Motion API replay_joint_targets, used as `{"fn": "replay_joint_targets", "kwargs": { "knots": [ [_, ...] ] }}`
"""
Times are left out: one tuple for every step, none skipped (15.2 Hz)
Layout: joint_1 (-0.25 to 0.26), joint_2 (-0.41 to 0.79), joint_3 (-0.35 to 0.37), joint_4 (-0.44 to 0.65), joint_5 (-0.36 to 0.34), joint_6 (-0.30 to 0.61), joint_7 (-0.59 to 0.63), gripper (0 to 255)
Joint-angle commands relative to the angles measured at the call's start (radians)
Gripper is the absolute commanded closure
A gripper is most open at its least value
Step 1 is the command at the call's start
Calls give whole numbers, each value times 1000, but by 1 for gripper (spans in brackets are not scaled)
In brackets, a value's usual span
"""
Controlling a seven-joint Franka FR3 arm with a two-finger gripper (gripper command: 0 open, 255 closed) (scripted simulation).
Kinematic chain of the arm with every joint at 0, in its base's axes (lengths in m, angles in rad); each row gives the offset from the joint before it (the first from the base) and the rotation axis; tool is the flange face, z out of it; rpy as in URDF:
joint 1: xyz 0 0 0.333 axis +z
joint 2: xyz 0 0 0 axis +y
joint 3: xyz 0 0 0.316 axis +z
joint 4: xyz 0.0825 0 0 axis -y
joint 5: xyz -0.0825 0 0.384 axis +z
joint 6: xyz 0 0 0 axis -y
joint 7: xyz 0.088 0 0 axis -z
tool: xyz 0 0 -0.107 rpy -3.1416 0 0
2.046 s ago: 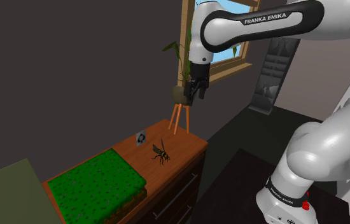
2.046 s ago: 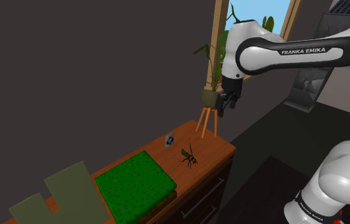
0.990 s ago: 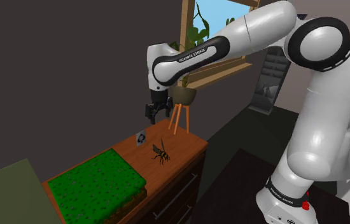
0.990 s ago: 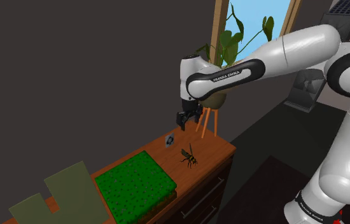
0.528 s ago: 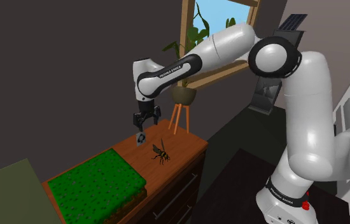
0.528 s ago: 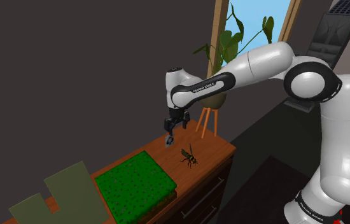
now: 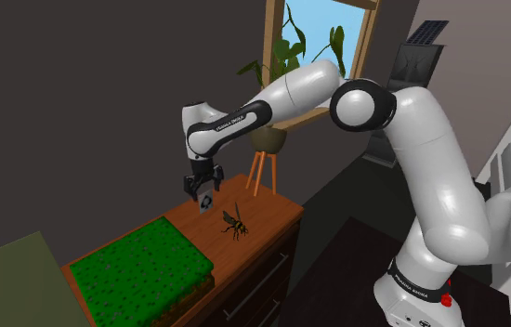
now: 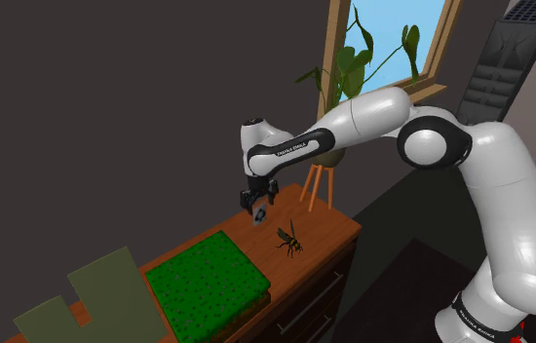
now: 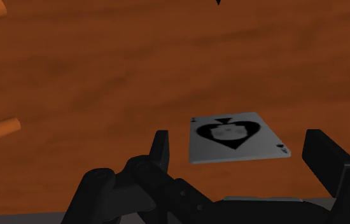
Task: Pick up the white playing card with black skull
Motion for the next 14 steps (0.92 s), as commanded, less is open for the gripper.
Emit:
{"fn": "replay_joint_targets", "kwargs": {
  "knots": [
    [3, 17, -2, -2, -4, 19, 3, 0],
    [4, 24, -3, -5, -5, 29, 4, 0],
    [4, 31, -4, -7, -7, 38, 4, 0],
    [5, 35, -5, -8, -7, 43, 5, 0],
    [5, 35, -5, -8, -7, 43, 5, 0],
    [4, 32, -5, -11, -7, 43, 4, 255],
    [3, 32, -5, -12, -7, 44, 4, 255],
    [3, 32, -5, -11, -7, 44, 4, 255],
    [3, 32, -5, -12, -7, 44, 4, 255],
    [3, 32, -5, -12, -7, 44, 4, 255],
    [3, 32, -5, -12, -7, 44, 4, 255],
    [3, 32, -5, -12, -7, 44, 4, 255],
    [3, 32, -5, -12, -7, 44, 4, 255],
    [3, 32, -5, -12, -7, 44, 4, 255]
  ]
}}
